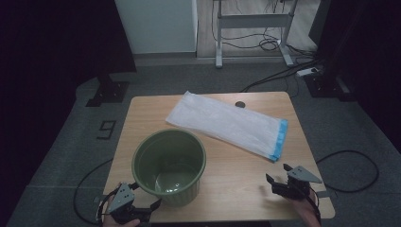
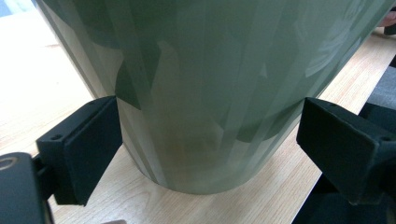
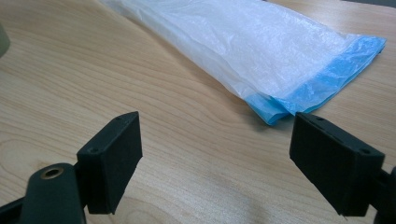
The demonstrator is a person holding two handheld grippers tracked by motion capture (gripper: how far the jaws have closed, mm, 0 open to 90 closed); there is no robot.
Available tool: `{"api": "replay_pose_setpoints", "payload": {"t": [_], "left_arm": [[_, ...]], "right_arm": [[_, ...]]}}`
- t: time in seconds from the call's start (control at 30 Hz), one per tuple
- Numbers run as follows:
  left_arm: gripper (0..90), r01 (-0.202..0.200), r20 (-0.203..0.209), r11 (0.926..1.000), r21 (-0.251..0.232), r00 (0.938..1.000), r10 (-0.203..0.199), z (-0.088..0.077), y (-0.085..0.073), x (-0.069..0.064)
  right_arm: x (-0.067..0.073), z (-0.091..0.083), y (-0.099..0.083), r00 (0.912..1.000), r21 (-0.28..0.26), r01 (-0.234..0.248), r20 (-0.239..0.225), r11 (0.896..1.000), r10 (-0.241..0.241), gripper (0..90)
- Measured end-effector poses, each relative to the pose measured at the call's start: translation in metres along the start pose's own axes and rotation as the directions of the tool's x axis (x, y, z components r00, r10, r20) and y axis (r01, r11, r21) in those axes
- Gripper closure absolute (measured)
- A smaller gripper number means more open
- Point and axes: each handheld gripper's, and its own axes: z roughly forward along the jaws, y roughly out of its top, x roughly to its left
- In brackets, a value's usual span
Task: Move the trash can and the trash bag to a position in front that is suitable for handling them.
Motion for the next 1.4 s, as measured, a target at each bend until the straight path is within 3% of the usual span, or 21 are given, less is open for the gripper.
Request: {"api": "replay_pose_setpoints", "payload": {"t": [0.33, 0.67, 1.1, 1.4], "left_arm": [[8.7, -0.009, 0.006, 0.9997, 0.021, 0.9999, 0.009, 0.01, 0.003, 0.0], [8.6, -0.021, 0.039, 0.999, 0.04, 0.999, 0.02, 0.028, 0.013, 0.004], [8.6, -0.028, 0.085, 0.9983, 0.052, 0.9961, 0.023, 0.062, 0.03, 0.004], [9.5, -0.058, 0.093, 0.9963, 0.064, 0.9943, 0.052, 0.089, 0.048, 0.001]], "right_arm": [[-0.001, 0.001, 0.001, 0.9998, -0.001, -0.013, -0.014, 1.0, 0.013, 16.6], [-0.001, 0.002, -0.001, 0.9997, 0.004, -0.02, -0.013, 1.0, 0.02, 16.7], [-0.002, 0.005, -0.003, 0.9997, 0.013, -0.024, -0.008, 1.0, 0.024, 16.9], [-0.003, 0.007, -0.002, 0.9996, 0.014, -0.029, -0.006, 0.999, 0.029, 17.0]]}}
